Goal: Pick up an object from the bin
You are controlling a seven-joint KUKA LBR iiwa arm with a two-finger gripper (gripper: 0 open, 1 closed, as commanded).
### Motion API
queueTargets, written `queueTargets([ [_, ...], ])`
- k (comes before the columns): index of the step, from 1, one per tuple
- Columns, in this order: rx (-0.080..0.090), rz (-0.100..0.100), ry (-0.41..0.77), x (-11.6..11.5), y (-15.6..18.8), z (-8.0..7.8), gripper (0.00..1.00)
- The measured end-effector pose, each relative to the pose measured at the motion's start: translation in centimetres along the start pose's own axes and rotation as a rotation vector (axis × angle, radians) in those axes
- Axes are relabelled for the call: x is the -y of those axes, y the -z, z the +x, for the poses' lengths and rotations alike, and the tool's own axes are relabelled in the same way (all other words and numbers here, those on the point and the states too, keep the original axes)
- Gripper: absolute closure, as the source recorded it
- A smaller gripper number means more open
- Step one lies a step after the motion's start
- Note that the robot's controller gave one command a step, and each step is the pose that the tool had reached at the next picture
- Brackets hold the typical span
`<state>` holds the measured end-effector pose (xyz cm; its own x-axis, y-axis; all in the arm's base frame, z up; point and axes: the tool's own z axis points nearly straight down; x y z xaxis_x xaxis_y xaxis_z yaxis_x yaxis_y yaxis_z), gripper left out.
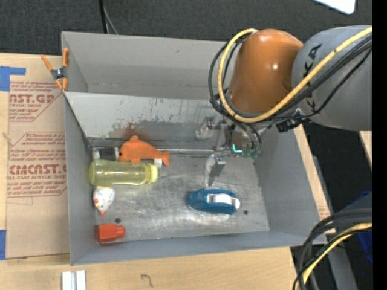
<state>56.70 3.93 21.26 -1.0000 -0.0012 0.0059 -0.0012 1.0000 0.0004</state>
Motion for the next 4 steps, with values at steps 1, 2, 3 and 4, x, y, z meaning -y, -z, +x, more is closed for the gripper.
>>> queueTargets([
  [1,0.008,0.0,-0.001,0.0,0.4,-0.2,0.0],
  [2,0.015,0.0,0.063,0.3,-2.9,0.5,0.0],
  [3,0.006,0.0,0.125,2.6,-5.5,4.8,0.0],
  [4,-0.024,-0.014,-0.012,3.8,-13.4,3.1,1.0],
])
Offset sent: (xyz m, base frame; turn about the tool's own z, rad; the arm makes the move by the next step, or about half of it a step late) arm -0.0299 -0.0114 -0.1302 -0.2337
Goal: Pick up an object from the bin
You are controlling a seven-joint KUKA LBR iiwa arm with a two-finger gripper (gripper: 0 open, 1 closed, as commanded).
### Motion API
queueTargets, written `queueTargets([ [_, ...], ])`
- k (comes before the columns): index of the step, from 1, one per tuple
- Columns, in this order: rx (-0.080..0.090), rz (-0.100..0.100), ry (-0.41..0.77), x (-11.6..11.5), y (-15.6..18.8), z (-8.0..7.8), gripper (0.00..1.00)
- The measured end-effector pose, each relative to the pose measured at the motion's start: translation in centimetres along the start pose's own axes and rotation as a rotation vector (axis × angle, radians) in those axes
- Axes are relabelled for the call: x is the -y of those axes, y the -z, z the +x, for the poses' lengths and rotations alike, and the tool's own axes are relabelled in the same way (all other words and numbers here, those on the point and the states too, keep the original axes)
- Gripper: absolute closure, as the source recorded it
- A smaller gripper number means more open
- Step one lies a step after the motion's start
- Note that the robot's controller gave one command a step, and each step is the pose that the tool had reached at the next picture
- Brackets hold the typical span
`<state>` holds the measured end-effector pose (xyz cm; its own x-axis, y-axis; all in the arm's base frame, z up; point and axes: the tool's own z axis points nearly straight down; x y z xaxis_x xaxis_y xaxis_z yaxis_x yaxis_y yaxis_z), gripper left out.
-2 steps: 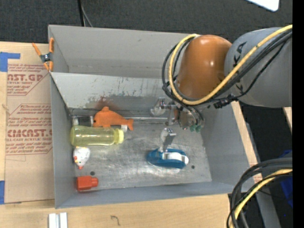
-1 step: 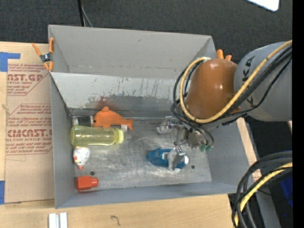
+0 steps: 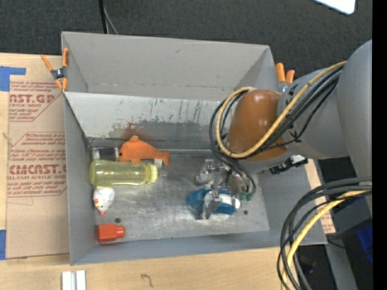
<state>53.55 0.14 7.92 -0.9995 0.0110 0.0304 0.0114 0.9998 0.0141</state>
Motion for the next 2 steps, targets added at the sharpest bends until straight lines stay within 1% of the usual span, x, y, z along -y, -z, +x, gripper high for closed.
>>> queueTargets([
  [1,0.0,0.0,0.0,0.0,0.0,0.0,1.0],
  [2,0.03,0.015,0.047,0.8,12.8,-0.4,1.0],
])
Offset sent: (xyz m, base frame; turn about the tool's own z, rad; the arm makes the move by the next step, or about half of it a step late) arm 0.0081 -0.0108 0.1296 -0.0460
